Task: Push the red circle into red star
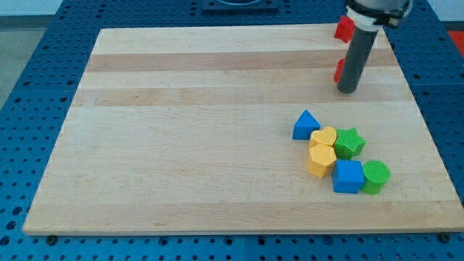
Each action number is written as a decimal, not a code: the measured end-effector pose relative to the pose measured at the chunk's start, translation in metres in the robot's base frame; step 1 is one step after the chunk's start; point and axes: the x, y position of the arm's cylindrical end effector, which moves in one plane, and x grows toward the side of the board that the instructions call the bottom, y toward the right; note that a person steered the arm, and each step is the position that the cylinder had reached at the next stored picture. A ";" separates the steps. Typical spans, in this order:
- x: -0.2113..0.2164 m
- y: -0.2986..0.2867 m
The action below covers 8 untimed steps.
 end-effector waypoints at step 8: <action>-0.015 0.012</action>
